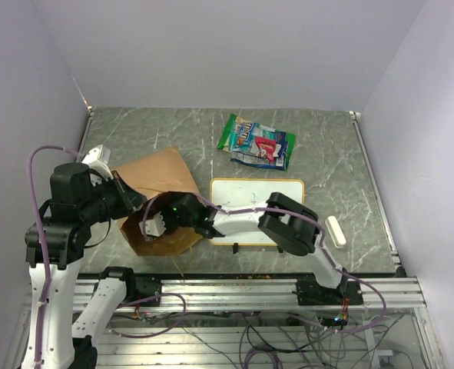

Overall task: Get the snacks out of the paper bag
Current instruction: Take out the snack from the paper bag.

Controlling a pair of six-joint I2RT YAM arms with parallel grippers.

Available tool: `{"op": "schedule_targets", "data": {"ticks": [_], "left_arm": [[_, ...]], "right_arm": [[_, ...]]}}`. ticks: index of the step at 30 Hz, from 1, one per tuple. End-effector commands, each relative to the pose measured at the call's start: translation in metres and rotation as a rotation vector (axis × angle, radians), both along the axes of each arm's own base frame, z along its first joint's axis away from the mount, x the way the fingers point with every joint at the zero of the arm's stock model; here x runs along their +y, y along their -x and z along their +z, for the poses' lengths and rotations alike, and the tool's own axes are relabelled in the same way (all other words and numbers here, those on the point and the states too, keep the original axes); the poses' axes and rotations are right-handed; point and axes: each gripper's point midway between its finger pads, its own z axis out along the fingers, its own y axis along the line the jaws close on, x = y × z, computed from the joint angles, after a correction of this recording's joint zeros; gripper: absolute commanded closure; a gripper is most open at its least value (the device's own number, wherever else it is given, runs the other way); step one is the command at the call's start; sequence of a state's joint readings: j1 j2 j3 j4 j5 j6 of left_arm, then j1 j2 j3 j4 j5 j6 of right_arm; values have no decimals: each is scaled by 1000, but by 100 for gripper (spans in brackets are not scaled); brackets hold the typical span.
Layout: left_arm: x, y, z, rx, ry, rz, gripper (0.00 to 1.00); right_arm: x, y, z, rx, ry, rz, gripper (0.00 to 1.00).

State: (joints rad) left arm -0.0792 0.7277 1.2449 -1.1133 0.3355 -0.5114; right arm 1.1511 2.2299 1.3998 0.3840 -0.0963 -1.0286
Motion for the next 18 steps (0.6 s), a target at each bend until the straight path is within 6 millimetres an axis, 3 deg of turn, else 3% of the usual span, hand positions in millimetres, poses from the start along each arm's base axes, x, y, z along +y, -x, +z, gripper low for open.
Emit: {"op": "schedule_targets", "data": {"ticks": [1, 11, 18], "left_arm": [[11, -4, 8, -20, -11, 82, 93], [3, -16, 20, -38, 66, 99, 93], [0, -23, 22, -11, 108, 118, 93]], "right_arm": [[-4, 26, 61, 75, -140, 83, 100], [-41, 81, 113, 283, -256, 133, 100], [-60, 91, 148, 331, -317, 108, 100]]}}
